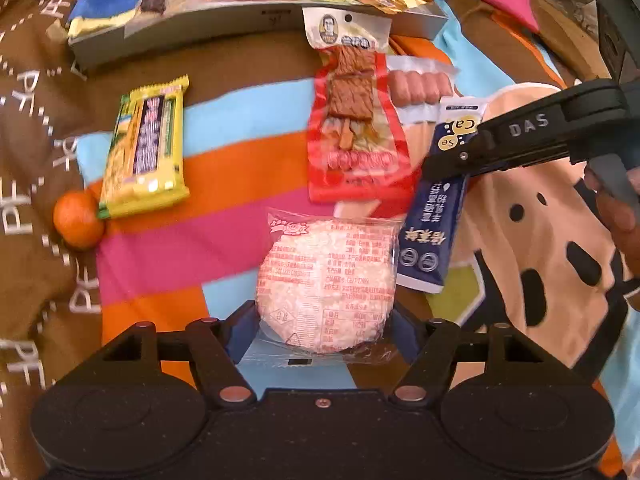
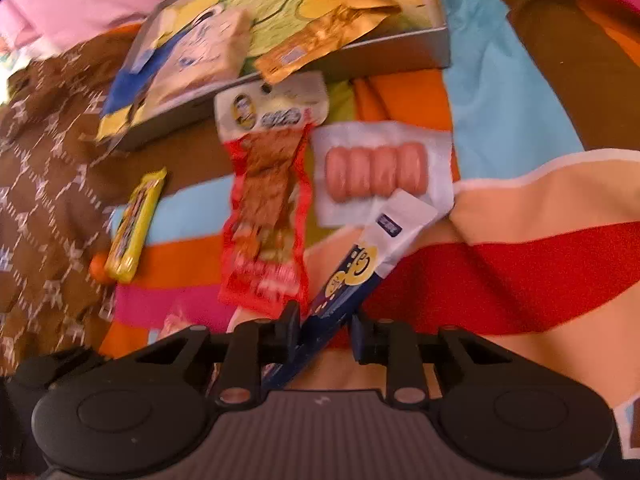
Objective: Organize snacks
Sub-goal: 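Close the right gripper on the blue Ca stick while the left lifts the pastry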
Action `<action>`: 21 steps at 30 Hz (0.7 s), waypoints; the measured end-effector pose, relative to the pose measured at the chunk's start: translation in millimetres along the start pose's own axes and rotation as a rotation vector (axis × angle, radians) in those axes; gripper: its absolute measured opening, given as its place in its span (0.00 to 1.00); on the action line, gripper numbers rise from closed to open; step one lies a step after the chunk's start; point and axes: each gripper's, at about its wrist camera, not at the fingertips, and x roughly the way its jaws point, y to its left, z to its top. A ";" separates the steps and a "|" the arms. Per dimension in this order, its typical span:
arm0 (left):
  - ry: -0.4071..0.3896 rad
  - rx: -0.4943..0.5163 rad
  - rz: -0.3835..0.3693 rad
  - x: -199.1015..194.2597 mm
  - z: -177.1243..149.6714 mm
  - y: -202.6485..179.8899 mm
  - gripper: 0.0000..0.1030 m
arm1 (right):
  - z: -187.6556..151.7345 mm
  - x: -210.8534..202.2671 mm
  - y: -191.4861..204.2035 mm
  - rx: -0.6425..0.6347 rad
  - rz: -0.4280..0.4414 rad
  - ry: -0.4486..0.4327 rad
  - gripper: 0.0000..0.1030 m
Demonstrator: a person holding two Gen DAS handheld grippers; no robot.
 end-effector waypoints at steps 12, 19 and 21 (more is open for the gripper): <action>0.008 0.118 0.033 9.5 9.2 -12.0 0.70 | -19.0 8.7 5.3 -0.057 0.072 0.100 0.49; 0.015 0.169 0.050 22.1 19.2 -20.8 0.72 | -23.9 8.7 -1.9 -0.009 0.083 0.084 0.42; 0.012 0.168 0.056 25.9 22.4 -22.0 0.73 | -24.6 9.6 -3.3 0.010 0.088 0.081 0.39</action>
